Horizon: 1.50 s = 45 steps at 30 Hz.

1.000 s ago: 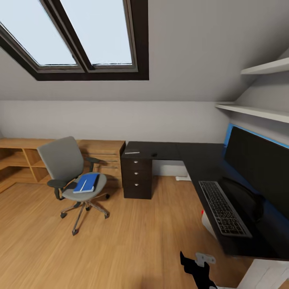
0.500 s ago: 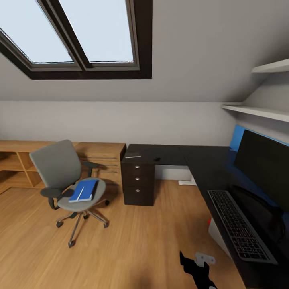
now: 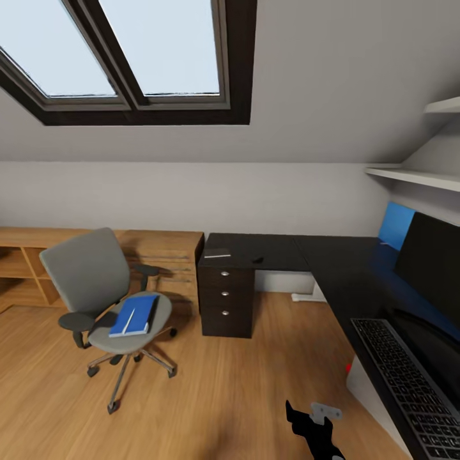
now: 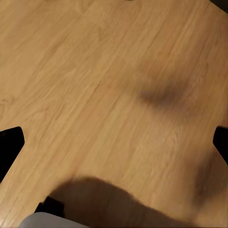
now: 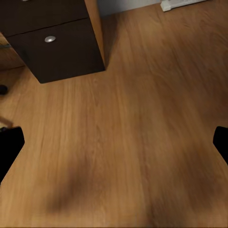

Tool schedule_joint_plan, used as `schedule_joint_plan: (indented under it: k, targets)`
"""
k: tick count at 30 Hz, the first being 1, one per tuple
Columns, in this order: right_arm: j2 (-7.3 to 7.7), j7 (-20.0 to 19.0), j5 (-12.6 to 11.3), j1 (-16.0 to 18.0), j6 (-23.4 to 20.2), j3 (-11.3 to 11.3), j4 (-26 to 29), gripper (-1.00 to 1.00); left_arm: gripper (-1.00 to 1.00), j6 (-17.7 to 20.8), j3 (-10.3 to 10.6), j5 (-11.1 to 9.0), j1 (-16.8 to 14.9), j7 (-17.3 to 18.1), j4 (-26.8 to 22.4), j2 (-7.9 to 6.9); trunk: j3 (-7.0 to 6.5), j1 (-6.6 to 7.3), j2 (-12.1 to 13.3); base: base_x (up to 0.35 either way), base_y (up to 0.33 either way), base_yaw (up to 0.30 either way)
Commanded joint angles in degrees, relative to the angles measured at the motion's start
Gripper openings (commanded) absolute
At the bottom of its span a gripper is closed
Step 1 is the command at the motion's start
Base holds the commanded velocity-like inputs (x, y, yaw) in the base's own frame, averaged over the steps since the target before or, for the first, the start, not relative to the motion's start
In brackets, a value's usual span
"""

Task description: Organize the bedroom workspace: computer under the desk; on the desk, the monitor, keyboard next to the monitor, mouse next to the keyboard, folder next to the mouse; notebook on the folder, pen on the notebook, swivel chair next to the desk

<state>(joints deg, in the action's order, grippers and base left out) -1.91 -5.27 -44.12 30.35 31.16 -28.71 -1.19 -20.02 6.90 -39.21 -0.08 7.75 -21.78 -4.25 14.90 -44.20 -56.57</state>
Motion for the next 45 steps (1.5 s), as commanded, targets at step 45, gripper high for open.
schedule_joint_plan:
  k: [45]
  targets:
    - [-0.05,-0.5,-0.6,0.1,0.3,-0.1,0.0,1.0,1.0,-0.2,0.4,-0.6,0.0,0.2,0.0,0.03,0.06,-0.03,0.0,0.188,0.003,0.03]
